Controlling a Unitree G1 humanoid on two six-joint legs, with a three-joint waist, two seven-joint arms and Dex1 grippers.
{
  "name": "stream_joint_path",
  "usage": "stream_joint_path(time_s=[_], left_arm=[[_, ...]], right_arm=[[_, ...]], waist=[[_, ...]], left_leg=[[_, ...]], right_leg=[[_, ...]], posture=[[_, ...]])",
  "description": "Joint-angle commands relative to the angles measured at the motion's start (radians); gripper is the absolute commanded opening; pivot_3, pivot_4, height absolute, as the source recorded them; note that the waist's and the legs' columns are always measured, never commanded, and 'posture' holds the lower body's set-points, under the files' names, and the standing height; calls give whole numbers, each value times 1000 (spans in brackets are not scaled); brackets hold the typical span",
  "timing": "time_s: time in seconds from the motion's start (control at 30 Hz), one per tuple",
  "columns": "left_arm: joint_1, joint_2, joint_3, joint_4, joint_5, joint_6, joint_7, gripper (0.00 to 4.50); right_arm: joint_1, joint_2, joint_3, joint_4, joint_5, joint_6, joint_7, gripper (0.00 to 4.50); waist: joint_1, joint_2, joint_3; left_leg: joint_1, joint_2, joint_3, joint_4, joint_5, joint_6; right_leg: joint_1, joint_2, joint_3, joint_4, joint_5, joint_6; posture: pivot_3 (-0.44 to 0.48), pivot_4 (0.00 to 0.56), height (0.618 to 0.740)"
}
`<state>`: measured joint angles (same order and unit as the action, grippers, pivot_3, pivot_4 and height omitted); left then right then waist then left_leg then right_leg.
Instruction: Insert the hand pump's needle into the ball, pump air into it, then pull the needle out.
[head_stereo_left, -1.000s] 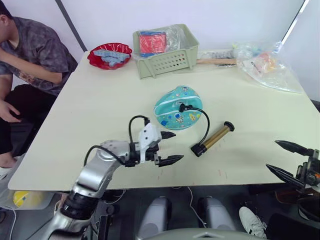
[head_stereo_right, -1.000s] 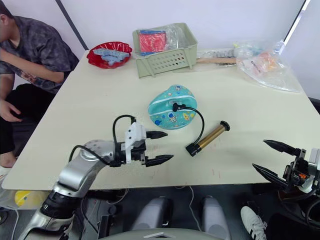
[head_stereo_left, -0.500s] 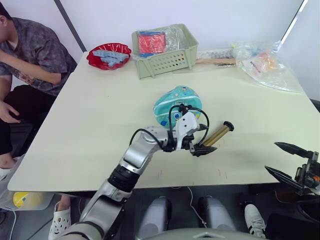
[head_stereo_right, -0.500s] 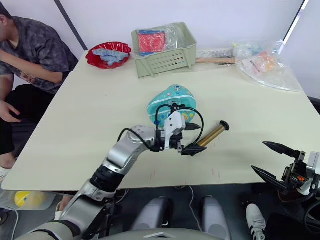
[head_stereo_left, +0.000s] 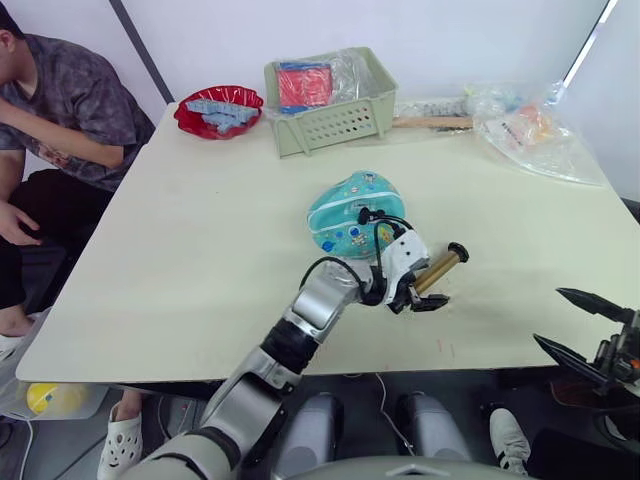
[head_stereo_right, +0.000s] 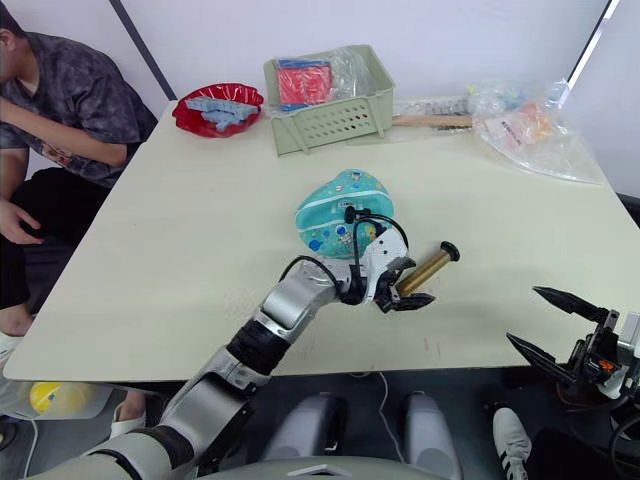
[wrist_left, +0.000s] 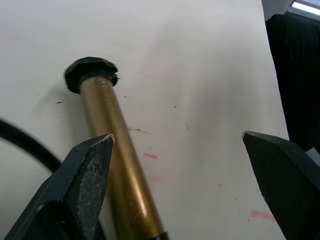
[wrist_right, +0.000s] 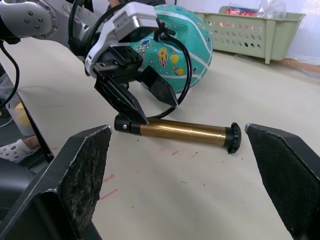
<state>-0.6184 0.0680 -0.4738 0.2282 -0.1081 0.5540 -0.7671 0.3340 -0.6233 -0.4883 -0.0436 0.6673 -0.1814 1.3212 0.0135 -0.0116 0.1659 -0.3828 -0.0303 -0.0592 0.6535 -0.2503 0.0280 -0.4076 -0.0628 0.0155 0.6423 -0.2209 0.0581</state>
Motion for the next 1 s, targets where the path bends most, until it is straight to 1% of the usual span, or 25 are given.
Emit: stream_joint_path(time_s=[0.03,0.27,0.53,0.57,0.6,0.63,0.67,0.7,0.83,0.87,1.0], left_arm=[[-50,-53,-10,49,45,-7,59,4361],[-73,-92,-45,127,131,-9,124,4361],[-69,-110,-65,181,190,-12,142,4361],[-67,-112,-64,184,191,-8,143,4149],[-66,-113,-64,188,194,-6,145,3840],[-65,-114,-63,190,197,-6,145,3648],[-64,-115,-62,193,200,-5,146,3180],[-62,-113,-65,192,204,-4,143,2891],[-54,-107,-67,190,212,-4,138,1125],[-54,-105,-67,189,213,-6,136,1013],[-50,-96,-51,166,200,-21,113,1008]], right_arm=[[10,7,-28,-24,3,-25,-12,4500],[10,7,-25,-24,3,-29,-23,4500],[6,5,-23,-18,2,-34,-28,4500],[6,5,-23,-18,2,-34,-28,4500],[7,5,-24,-17,2,-35,-28,4500],[7,5,-24,-16,1,-36,-29,4500],[6,5,-24,-16,1,-36,-29,4500],[6,5,-25,-16,2,-36,-30,4500],[2,3,-25,-13,2,-35,-31,4500],[0,3,-24,-13,1,-34,-32,4500],[-4,13,-15,-25,11,-12,-55,4500]], waist=[[0,0,0],[0,0,0],[0,0,0],[-1,0,0],[-1,0,0],[-1,0,0],[-1,0,0],[-1,0,0],[0,0,0],[0,0,0],[-1,0,0]], left_leg=[[0,0,0,0,0,0],[0,0,0,0,0,0],[0,0,0,0,0,0],[0,0,0,0,0,0],[0,0,0,0,0,0],[0,0,0,0,0,0],[0,0,0,0,0,0],[0,0,0,0,0,0],[0,0,0,0,0,0],[0,0,0,0,0,0],[0,0,0,0,0,0]], right_leg=[[0,0,0,0,0,0],[0,0,0,0,0,0],[0,0,0,0,0,0],[0,0,0,0,0,0],[0,0,0,0,0,0],[0,0,0,0,0,0],[0,0,0,0,0,0],[0,0,0,0,0,0],[0,0,0,0,0,0],[0,0,0,0,0,0],[0,0,0,0,0,0]], posture=[[0,150,738],[0,150,738],[0,150,738],[0,150,738],[0,150,738],[0,150,738],[0,150,738],[0,150,738],[0,150,738],[0,150,738],[0,150,738]])
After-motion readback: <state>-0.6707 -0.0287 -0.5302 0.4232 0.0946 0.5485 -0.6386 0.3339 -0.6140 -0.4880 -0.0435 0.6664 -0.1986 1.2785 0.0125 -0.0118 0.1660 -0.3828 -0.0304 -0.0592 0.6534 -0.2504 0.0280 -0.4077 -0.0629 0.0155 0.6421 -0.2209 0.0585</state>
